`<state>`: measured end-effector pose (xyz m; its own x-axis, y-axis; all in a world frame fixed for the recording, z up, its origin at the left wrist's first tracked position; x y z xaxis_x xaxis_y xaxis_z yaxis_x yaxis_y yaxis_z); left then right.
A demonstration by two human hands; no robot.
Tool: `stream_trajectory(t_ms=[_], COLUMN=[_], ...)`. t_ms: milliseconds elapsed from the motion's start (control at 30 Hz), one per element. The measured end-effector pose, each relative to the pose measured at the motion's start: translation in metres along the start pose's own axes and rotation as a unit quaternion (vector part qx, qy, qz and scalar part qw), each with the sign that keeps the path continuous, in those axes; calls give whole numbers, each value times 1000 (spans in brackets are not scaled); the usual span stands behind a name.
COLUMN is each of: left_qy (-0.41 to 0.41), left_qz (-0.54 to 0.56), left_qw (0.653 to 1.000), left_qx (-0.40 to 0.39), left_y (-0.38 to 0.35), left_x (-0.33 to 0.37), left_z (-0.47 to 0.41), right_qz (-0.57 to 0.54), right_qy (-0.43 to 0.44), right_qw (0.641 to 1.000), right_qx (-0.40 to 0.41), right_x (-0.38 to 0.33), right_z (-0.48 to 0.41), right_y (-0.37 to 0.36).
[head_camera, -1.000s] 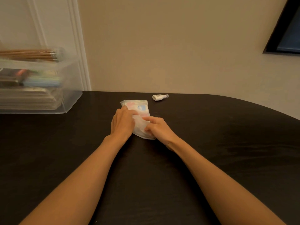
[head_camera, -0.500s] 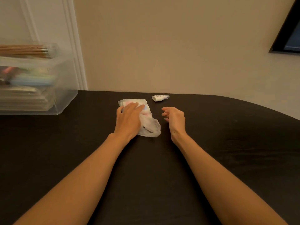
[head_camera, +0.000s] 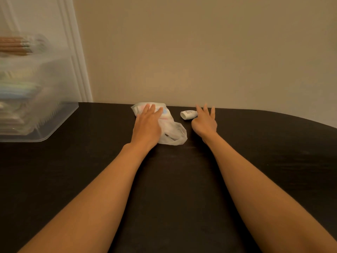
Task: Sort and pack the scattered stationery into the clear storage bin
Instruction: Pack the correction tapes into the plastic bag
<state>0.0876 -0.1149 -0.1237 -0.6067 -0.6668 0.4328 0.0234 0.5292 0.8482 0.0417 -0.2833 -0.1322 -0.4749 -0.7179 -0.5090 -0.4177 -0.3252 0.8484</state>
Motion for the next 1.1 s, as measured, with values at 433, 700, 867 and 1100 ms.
stream_trajectory(t_ms=[433, 700, 867, 1100], left_qy=[51, 51, 23, 65], left_qz=[78, 160, 176, 235], left_qw=[980, 970, 970, 962], left_qx=[177, 177, 164, 122], left_y=[36, 44, 47, 49], left_x=[-5, 9, 14, 11], left_z=[25, 70, 97, 127], right_qz=[-257, -640, -560, -465], right_qy=[-23, 17, 39, 0], right_qw=[965, 746, 805, 877], right_qx=[39, -182, -195, -122], right_x=[1, -17, -22, -12], right_z=[37, 126, 165, 190], right_y=[8, 22, 27, 31])
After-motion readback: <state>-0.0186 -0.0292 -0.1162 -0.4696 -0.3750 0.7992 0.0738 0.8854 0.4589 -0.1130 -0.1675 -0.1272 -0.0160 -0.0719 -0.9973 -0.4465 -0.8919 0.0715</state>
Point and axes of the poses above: each hand's wrist, its own z-axis away from the middle knuckle, its own y-axis out of the back of the hand, x = y × z, the point moved 7 cm from there along -z, towards the middle knuckle, and after that the axes turned 1 degree about -x, right-handed, at the moved point
